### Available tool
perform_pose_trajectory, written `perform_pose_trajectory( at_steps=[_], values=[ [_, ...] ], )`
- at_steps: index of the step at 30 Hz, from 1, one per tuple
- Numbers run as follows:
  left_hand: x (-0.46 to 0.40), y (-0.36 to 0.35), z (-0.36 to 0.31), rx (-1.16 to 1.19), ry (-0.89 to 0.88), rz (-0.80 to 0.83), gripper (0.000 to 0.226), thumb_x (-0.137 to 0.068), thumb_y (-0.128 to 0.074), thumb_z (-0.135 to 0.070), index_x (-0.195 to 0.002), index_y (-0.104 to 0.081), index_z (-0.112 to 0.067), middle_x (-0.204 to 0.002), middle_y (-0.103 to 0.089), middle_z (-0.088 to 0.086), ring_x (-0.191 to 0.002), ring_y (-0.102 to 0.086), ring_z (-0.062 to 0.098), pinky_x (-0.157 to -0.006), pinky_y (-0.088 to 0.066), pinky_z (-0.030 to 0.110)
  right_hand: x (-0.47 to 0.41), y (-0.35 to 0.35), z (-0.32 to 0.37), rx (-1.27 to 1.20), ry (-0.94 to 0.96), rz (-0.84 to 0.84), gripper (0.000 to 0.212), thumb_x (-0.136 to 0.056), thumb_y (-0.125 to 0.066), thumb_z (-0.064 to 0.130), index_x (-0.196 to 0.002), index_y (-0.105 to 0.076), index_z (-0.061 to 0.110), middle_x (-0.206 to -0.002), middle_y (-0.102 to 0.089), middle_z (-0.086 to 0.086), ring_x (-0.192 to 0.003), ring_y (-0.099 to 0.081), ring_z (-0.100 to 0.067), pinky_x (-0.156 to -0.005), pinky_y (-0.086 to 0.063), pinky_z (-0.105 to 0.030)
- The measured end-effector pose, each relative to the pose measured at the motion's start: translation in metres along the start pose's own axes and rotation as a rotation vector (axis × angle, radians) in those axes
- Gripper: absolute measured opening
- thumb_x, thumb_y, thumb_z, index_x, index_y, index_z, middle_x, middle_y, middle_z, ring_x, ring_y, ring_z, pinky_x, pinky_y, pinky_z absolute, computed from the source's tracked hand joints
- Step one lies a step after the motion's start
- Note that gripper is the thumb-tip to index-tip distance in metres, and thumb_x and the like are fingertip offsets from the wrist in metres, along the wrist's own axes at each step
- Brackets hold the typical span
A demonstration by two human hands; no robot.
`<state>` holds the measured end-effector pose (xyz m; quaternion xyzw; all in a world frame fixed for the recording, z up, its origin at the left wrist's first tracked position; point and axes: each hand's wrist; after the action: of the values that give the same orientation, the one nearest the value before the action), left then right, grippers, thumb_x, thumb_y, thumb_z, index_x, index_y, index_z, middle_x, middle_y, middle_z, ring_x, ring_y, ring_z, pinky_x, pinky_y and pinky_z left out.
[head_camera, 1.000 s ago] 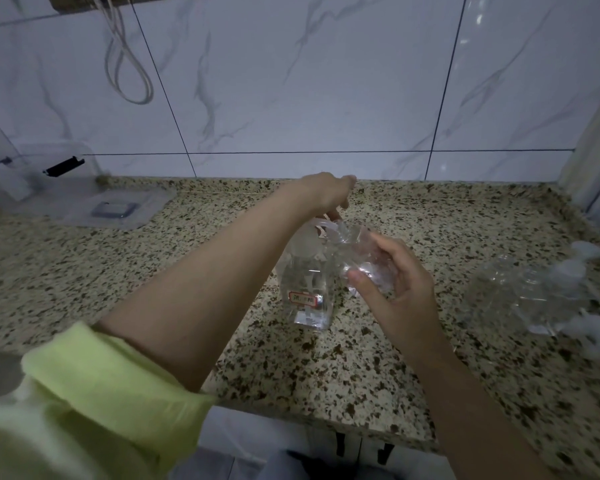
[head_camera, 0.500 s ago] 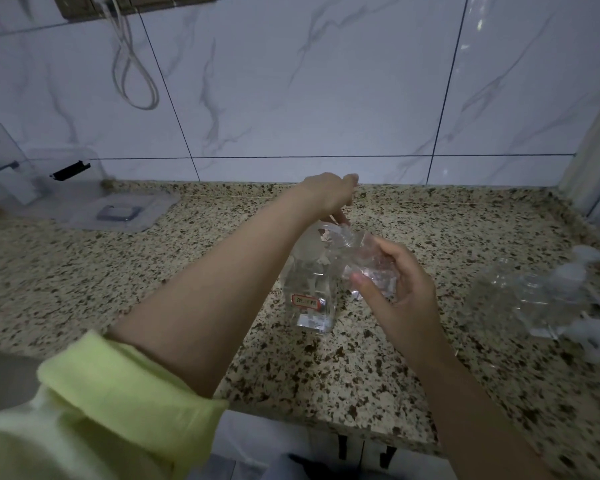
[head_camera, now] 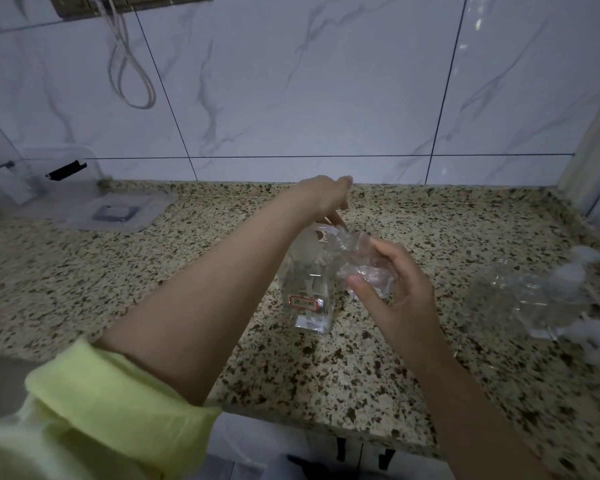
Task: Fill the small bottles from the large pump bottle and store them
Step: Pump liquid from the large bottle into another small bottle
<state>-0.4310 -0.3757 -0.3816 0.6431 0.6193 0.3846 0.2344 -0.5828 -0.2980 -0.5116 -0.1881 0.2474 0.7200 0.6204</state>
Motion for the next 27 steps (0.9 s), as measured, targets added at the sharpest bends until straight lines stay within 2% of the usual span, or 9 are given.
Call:
perform_pose_trajectory(
  at_steps=[3, 7, 8, 11, 14, 17, 22, 25, 27],
  values=[
    [0.0019, 0.0005, -0.0018, -0.035, 0.016, 0.019, 0.062, -0.106, -0.018, -0.051, -0.121, -0.066, -0.015, -0.101, -0.076, 0.003, -0.104, -0.062, 0.023, -0.087, -0.041, 0.035, -0.0004, -0.0007, 0.0003, 0.009, -0.020, 0.012, 0.049, -0.087, -0.076, 0.028, -0.133, -0.059, 0.024, -0.125, -0.066, 0.009, -0.120, -0.063, -0.015, -0.102, -0.054, -0.042],
    [0.0021, 0.0024, -0.0054, -0.007, -0.006, 0.020, 0.059, -0.106, -0.019, -0.049, -0.120, -0.064, -0.013, -0.099, -0.076, 0.005, -0.099, -0.067, 0.024, -0.064, -0.041, 0.028, 0.0005, -0.0002, 0.0037, -0.033, -0.031, -0.011, 0.048, -0.086, -0.072, 0.036, -0.131, -0.059, 0.030, -0.124, -0.067, 0.006, -0.120, -0.063, -0.016, -0.103, -0.053, -0.040],
    [0.0026, 0.0024, -0.0042, -0.020, -0.004, 0.023, 0.060, -0.106, -0.019, -0.049, -0.120, -0.065, -0.014, -0.101, -0.075, 0.005, -0.099, -0.066, 0.024, -0.065, -0.041, 0.028, -0.0002, -0.0005, 0.0032, -0.033, -0.025, -0.004, 0.047, -0.086, -0.073, 0.033, -0.131, -0.059, 0.029, -0.124, -0.067, 0.005, -0.120, -0.063, -0.017, -0.103, -0.053, -0.041],
    [0.0002, -0.0009, -0.0016, -0.076, -0.001, 0.022, 0.062, -0.106, -0.017, -0.049, -0.122, -0.066, -0.015, -0.111, -0.073, 0.006, -0.107, -0.059, 0.025, -0.083, -0.038, 0.034, -0.0003, 0.0000, 0.0015, -0.013, -0.017, 0.006, 0.049, -0.088, -0.075, 0.028, -0.133, -0.059, 0.022, -0.126, -0.067, 0.005, -0.121, -0.063, -0.016, -0.103, -0.053, -0.042],
    [-0.0011, -0.0021, -0.0028, -0.071, -0.025, 0.011, 0.062, -0.106, -0.017, -0.048, -0.121, -0.066, -0.013, -0.107, -0.074, 0.006, -0.106, -0.060, 0.025, -0.086, -0.038, 0.035, 0.0007, 0.0000, 0.0013, -0.017, -0.012, -0.016, 0.049, -0.089, -0.075, 0.036, -0.133, -0.058, 0.024, -0.124, -0.067, 0.005, -0.120, -0.063, -0.018, -0.103, -0.053, -0.044],
    [-0.0001, -0.0005, -0.0019, -0.065, -0.004, 0.019, 0.061, -0.106, -0.018, -0.050, -0.120, -0.067, -0.015, -0.111, -0.073, 0.007, -0.108, -0.059, 0.025, -0.093, -0.042, 0.035, 0.0003, 0.0000, -0.0031, 0.007, -0.010, -0.006, 0.048, -0.089, -0.076, 0.031, -0.133, -0.059, 0.023, -0.123, -0.067, 0.005, -0.118, -0.063, -0.020, -0.102, -0.053, -0.049],
    [-0.0035, -0.0021, 0.0003, -0.027, 0.000, 0.040, 0.061, -0.106, -0.018, -0.050, -0.120, -0.067, -0.015, -0.101, -0.074, 0.005, -0.096, -0.061, 0.022, -0.073, -0.041, 0.030, 0.0000, 0.0002, -0.0048, 0.022, 0.016, -0.014, 0.051, -0.088, -0.073, 0.037, -0.135, -0.059, 0.019, -0.122, -0.066, 0.003, -0.117, -0.063, -0.020, -0.101, -0.053, -0.049],
    [-0.0025, -0.0037, 0.0016, -0.006, -0.014, 0.023, 0.062, -0.106, -0.018, -0.050, -0.118, -0.067, -0.014, -0.090, -0.075, 0.002, -0.099, -0.064, 0.023, -0.090, -0.046, 0.034, 0.0011, 0.0002, -0.0051, 0.037, 0.026, -0.005, 0.051, -0.090, -0.075, 0.033, -0.136, -0.058, 0.019, -0.125, -0.065, 0.004, -0.119, -0.063, -0.020, -0.100, -0.053, -0.050],
    [-0.0014, -0.0029, 0.0014, 0.016, -0.014, 0.022, 0.062, -0.106, -0.018, -0.049, -0.118, -0.067, -0.013, -0.087, -0.075, 0.002, -0.099, -0.065, 0.023, -0.086, -0.047, 0.033, 0.0007, 0.0000, -0.0051, 0.022, 0.020, -0.006, 0.051, -0.090, -0.076, 0.030, -0.136, -0.059, 0.019, -0.124, -0.066, 0.004, -0.118, -0.063, -0.019, -0.101, -0.053, -0.050]
  ],
)
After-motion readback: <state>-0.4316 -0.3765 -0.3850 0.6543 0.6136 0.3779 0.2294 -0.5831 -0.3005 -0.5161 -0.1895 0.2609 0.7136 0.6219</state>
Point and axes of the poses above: each hand's wrist, its own x-axis away from the middle knuckle, its own y-axis out of the back of the hand, z = x × y
